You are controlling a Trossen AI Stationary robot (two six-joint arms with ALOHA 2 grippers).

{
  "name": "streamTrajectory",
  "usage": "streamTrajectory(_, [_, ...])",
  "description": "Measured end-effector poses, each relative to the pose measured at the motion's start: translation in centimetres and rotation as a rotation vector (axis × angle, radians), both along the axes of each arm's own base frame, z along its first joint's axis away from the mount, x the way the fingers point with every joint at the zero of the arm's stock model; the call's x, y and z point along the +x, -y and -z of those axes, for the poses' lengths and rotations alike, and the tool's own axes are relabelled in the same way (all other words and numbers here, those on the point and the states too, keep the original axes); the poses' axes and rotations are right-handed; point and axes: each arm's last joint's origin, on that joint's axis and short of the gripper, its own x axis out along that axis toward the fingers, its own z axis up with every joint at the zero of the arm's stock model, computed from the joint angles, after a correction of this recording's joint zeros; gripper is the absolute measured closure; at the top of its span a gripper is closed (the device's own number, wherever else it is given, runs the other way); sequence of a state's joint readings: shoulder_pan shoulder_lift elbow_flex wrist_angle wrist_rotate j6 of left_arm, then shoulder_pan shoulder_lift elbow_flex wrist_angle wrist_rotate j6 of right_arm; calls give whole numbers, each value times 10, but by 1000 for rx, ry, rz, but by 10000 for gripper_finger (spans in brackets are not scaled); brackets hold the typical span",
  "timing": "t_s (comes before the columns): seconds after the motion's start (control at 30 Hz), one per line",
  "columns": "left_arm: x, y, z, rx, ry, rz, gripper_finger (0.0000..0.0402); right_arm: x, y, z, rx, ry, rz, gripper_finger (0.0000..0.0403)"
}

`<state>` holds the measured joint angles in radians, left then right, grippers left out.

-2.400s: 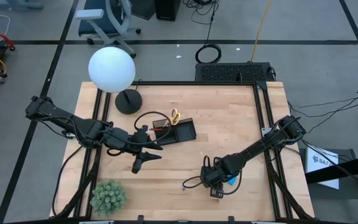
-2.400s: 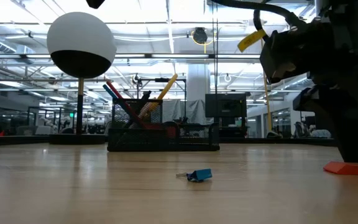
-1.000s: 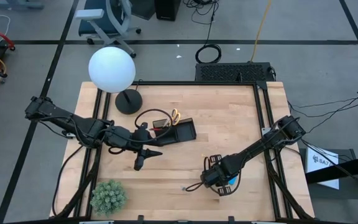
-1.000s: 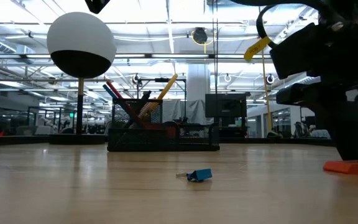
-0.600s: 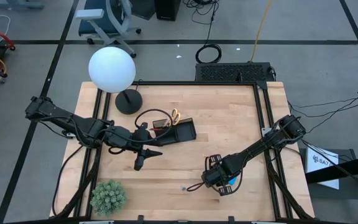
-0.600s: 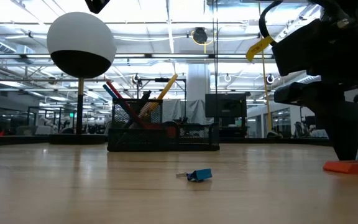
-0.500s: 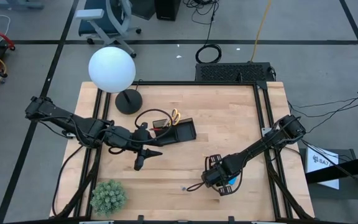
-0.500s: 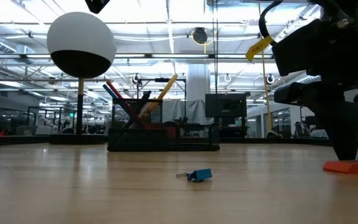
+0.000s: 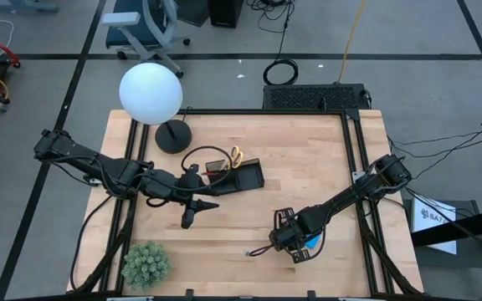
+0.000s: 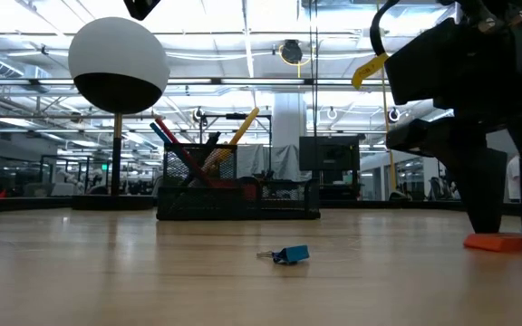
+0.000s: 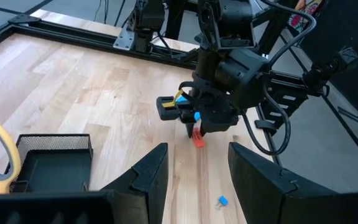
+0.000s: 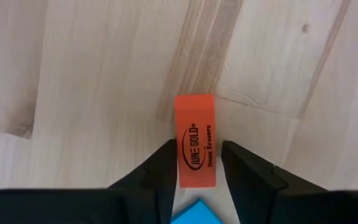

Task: Pick and place office supplies into organizer
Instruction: Put the orange eraser into the black organizer

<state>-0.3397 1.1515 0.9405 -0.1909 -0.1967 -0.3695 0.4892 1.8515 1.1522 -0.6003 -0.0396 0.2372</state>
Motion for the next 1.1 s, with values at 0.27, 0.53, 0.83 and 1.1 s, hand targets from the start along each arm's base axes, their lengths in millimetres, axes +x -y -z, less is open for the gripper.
streamTrajectory(0.27, [0, 0, 0, 3, 1, -14, 241, 0, 0, -1, 14, -5, -27, 322])
streamTrajectory(0.53, [0, 0, 0, 4, 2, -14, 241, 0, -1, -2, 29, -9, -31, 353])
streamTrajectory(0.83, [0, 0, 0, 4, 2, -14, 241, 3, 5, -3, 55, -15, 21, 356])
streamTrajectory(1.1, [0, 0, 0, 4, 1, -14, 241, 9, 17, -16, 68, 50, 50, 357])
